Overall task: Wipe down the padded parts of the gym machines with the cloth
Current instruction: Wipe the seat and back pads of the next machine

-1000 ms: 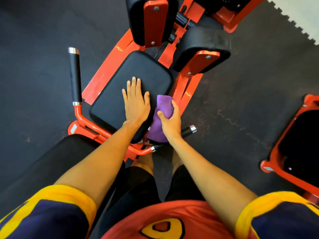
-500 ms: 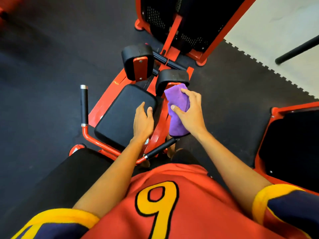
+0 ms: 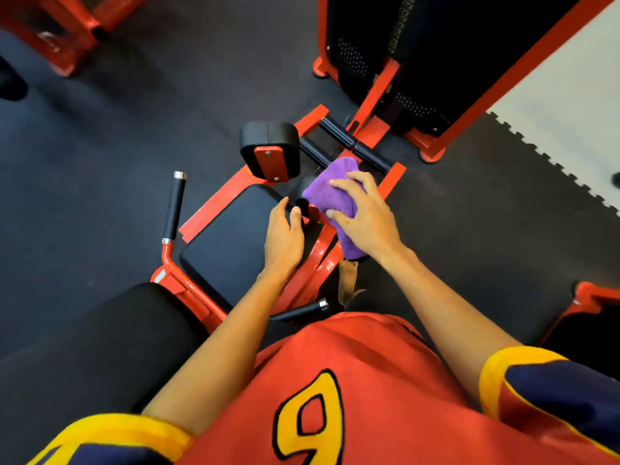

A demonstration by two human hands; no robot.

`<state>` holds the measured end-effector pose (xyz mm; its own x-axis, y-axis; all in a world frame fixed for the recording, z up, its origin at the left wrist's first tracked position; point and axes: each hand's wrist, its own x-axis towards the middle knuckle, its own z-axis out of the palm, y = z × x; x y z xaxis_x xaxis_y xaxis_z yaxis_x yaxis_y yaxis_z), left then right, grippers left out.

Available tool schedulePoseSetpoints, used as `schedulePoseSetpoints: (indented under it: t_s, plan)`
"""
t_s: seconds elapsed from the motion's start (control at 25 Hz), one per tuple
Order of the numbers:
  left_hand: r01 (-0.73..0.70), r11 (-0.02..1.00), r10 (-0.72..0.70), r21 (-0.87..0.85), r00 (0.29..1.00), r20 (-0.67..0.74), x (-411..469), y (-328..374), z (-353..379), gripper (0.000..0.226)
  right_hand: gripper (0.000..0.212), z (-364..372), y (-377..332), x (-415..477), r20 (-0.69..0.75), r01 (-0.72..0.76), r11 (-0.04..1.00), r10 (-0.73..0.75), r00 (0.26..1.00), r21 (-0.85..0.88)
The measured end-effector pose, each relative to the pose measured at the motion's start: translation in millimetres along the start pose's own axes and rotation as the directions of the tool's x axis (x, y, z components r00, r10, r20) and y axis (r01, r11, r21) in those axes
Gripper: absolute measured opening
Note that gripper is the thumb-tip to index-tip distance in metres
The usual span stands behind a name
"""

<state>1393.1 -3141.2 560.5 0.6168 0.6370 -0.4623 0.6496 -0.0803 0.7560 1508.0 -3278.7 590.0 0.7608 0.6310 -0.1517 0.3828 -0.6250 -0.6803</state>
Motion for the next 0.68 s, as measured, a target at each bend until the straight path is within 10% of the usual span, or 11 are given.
schedulePoseSetpoints:
  t_s: [0.24, 0.68]
  plan:
    - [0.136, 0.985, -0.153, -0.111, 0.974, -0.167, 3.8, 41.4, 41.5, 0.034, 0.041, 26.5, -3.3, 87.3, 0.304, 0.254, 0.908, -0.152, 0.941, -0.333]
    - [0.160, 0.979, -0.185, -0.127, 0.958, -0.219, -4.0, 44.8, 60.1, 0.054, 0.059, -12.9, 97.8, 37.3, 0.362, 0.343, 0.937, -0.298, 0.883, -0.066]
